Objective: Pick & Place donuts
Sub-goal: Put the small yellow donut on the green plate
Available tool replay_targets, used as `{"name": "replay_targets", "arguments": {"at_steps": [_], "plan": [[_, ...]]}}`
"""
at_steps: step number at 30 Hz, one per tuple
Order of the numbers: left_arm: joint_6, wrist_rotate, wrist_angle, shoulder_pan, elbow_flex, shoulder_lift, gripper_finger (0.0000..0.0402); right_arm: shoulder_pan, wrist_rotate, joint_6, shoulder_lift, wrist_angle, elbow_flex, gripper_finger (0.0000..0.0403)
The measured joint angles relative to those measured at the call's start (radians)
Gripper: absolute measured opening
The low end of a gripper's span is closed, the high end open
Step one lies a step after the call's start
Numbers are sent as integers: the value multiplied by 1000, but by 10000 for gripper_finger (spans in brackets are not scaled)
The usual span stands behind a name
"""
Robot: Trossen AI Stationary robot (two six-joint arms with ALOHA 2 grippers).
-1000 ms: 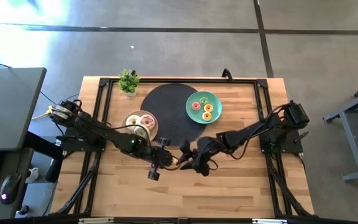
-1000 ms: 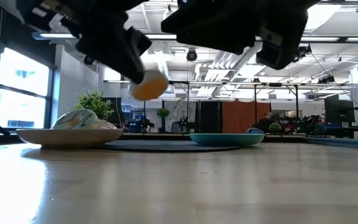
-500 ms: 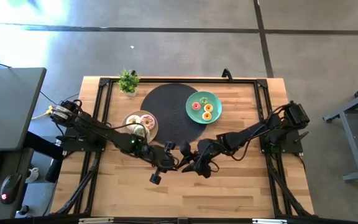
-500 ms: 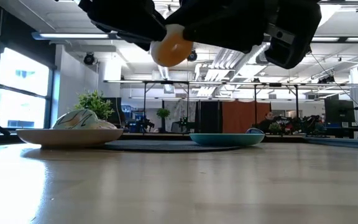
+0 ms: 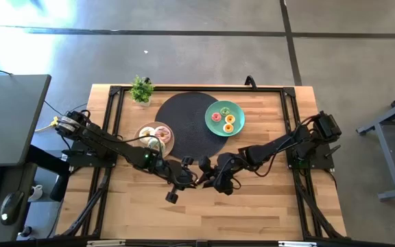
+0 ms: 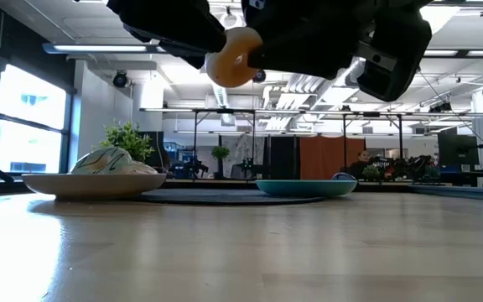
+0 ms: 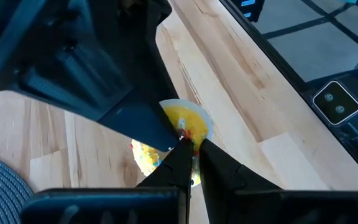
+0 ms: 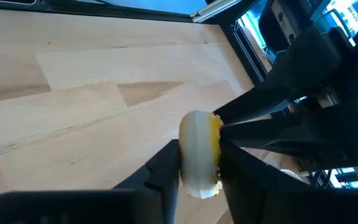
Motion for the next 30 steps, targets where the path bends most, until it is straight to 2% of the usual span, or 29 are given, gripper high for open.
{"name": "replay_targets", "arguments": {"at_steps": [7, 9, 16, 22, 26, 30], "plan": [[-32, -8, -3, 0, 0, 0, 18, 0, 0, 2, 0, 1, 0, 21], [-39, -17, -5, 0, 0, 0, 18, 0, 0, 3, 0, 1, 0, 10], [-89, -74, -10, 4, 0, 0, 19, -1, 1, 48, 0, -4, 0, 32], [-109, -58, -27, 20, 0, 0, 22, -1, 8, 147, 0, -30, 0, 10], [-115, -52, -52, 34, 0, 0, 51, 0, 1, 201, 0, -52, 0, 14], [-136, -79, -69, 48, 0, -1, 99, 0, 16, 259, 0, -73, 0, 25]]}}
